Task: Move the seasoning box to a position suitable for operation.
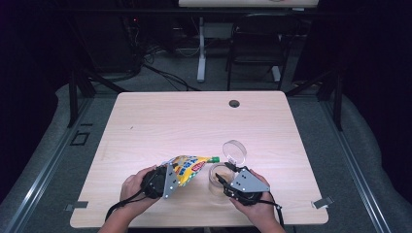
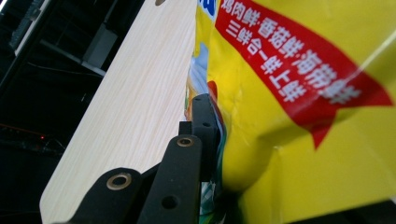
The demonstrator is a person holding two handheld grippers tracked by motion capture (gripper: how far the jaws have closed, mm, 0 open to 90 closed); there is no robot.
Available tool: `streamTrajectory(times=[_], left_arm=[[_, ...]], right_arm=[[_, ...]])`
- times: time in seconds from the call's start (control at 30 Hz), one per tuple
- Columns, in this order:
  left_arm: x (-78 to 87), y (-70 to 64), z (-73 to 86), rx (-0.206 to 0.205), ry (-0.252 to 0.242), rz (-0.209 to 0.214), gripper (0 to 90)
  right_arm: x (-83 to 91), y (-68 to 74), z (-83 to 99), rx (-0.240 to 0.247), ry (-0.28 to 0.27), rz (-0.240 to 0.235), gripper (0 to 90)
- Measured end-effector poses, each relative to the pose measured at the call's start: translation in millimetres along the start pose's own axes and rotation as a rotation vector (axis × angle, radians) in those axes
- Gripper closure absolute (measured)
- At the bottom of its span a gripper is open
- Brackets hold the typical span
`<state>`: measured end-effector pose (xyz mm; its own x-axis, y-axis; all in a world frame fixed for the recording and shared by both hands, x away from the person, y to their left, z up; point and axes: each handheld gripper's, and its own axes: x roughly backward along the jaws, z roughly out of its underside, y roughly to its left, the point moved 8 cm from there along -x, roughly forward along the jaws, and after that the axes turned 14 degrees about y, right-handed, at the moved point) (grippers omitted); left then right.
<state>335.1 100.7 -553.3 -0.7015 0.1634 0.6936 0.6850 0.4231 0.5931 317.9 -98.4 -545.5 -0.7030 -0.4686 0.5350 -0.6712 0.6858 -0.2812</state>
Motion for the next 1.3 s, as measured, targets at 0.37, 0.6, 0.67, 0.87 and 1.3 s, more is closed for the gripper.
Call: streamTrajectory(times=[0.37, 0.6, 0.67, 0.87, 1.3], left_arm=[[-0.4, -0.2, 5.2, 0.038, -0.005, 0.035, 88.7], [-0.1, 2.4, 8.0, 0.076, -0.018, 0.063, 88.7], [-0.3, 3.7, 9.5, 0.094, -0.022, 0.079, 88.7], [-0.6, 10.6, 14.5, 0.165, -0.04, 0.112, 88.7], [-4.9, 34.8, 35.5, 0.391, -0.077, 0.2, 88.8]], right_arm=[[3.0, -1.3, 0.6, -0.008, -0.005, -0.007, 53.3], [3.1, -0.7, 0.6, -0.008, -0.004, -0.009, 53.3], [3.1, -0.3, 0.4, -0.012, -0.008, -0.014, 53.3], [4.2, -0.7, 0.4, -0.018, -0.008, -0.018, 53.3], [5.3, -2.0, 0.7, -0.041, -0.002, -0.028, 53.4]])
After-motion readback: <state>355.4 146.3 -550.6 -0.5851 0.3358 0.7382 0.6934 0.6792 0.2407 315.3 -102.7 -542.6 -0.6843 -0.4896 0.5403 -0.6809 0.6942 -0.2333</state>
